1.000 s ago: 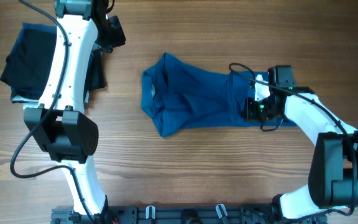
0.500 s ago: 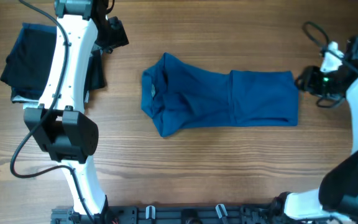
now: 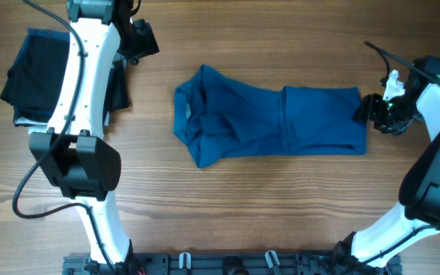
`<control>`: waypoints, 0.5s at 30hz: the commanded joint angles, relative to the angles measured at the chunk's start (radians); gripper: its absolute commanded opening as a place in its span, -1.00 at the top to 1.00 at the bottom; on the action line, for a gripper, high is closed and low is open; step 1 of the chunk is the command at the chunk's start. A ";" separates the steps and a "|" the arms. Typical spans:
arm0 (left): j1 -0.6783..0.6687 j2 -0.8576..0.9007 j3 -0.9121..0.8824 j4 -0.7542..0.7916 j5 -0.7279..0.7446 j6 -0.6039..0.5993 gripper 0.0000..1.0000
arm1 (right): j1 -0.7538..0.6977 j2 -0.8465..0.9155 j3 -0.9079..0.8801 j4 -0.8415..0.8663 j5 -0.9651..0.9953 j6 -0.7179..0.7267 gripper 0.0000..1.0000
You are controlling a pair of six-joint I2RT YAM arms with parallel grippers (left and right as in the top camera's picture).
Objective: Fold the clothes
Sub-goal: 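Grasp the folded right end again and fold it further leftward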
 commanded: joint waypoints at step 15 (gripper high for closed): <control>0.004 0.013 -0.006 0.021 0.009 0.005 -0.44 | -0.010 0.169 0.035 0.031 -0.031 -0.021 0.91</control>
